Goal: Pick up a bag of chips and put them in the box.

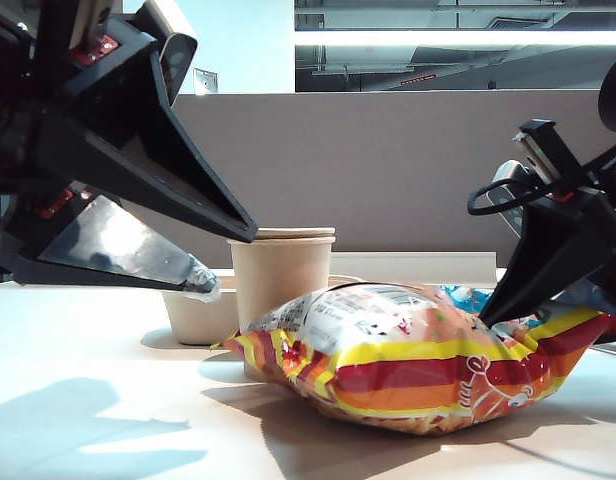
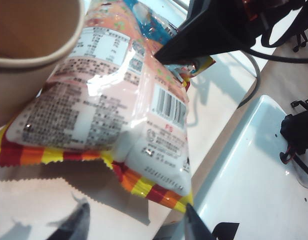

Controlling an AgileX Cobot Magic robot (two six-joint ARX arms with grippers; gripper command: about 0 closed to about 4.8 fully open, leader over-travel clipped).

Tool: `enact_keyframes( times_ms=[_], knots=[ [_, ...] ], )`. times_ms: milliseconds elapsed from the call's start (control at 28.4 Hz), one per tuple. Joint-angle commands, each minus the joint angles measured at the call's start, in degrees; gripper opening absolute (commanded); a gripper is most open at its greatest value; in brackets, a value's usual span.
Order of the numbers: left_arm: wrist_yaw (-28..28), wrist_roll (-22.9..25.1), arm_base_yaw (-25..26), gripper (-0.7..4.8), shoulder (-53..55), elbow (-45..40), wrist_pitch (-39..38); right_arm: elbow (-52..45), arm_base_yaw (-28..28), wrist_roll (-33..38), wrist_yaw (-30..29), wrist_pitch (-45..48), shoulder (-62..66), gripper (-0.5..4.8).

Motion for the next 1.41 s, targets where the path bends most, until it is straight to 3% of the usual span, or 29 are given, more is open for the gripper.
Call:
enact_keyframes(
  times_ms=[35, 423, 704, 951, 1408],
  knots=[
    [-0.2, 0.33, -0.02, 2.42, -0.04, 0.09, 0.81, 0.0, 0.0, -0.46, 0.57, -0.9, 0.02, 1.03],
    [-0.2, 0.33, -0.02, 2.42, -0.04, 0.09, 0.79, 0.0, -0.26, -1.62, -5.46, -2.51, -0.02, 0.51],
    [-0.22, 1.38, -0.02, 2.42, -0.04, 0.09, 0.77, 0.0, -0.39, -2.27, -9.42, -5.18, -0.04, 0.49],
    [-0.9, 1.42, -0.02, 2.42, -0.07, 0.11, 0.83, 0.0, -0.39, -2.1, -19.08, -5.55, -0.46, 0.49],
    [-0.96, 1.38, 2.1, 2.42, -1.57, 0.85, 2.73, 0.02, -0.33, -0.26, -29.33, -5.25, -3.41, 0.49]
  ],
)
